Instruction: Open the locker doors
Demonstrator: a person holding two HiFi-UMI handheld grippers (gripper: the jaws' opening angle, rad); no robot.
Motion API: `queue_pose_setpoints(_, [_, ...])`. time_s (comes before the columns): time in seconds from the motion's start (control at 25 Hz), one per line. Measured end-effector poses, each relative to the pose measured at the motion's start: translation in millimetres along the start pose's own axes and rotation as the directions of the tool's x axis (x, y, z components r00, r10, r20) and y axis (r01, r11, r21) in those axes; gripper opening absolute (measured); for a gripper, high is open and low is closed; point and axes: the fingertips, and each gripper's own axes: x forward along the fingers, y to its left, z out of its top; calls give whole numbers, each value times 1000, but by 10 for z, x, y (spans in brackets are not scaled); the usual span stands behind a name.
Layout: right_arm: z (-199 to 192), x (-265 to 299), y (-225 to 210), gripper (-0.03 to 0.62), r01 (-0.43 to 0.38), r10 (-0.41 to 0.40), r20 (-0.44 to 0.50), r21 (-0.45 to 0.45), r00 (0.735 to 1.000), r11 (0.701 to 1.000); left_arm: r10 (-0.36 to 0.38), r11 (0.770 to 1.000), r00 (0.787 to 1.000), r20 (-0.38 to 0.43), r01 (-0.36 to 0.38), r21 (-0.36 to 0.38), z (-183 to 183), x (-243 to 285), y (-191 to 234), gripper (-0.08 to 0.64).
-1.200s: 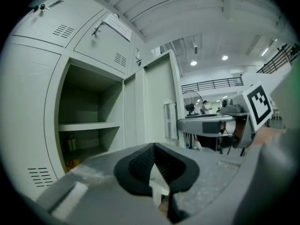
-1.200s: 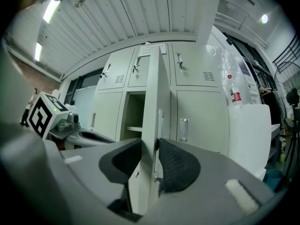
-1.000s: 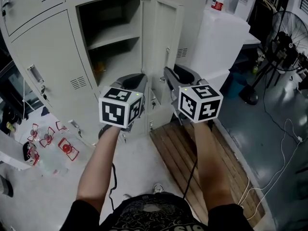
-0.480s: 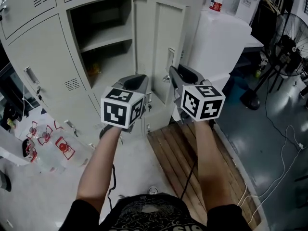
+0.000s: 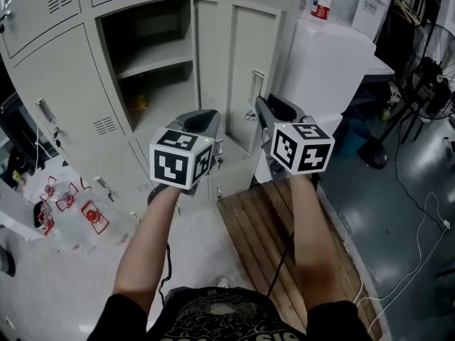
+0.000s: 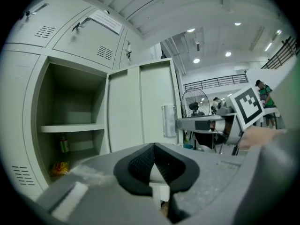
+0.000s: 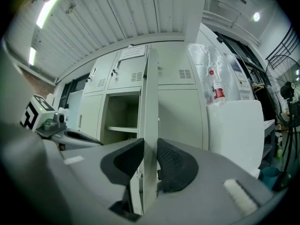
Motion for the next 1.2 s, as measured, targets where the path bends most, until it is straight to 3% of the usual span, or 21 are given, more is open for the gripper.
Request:
queue_pose_setpoints(0.28, [2,39,-128,93,20,-20,-23,-6,1000,1000,6,1000,1000,-1,-6,2,22,45,-21,3])
queue_pose_setpoints(0.76, [114,-152,-51,129,35,-34,27,-32,999,999,21,1000,1000,-2,-21,-5,10,11,-20,3])
queue_pose_setpoints(0.96, [188,-192,212,129,-13,16,54,-48,998,999,51,999,999,-6,-51,-11,-40,-105,69,3])
queue_pose_setpoints(1.2, [235,3,732,135,-113,118,67,-71,991,991,150,988,989,-10,-151,-26,-110,-445,438,3])
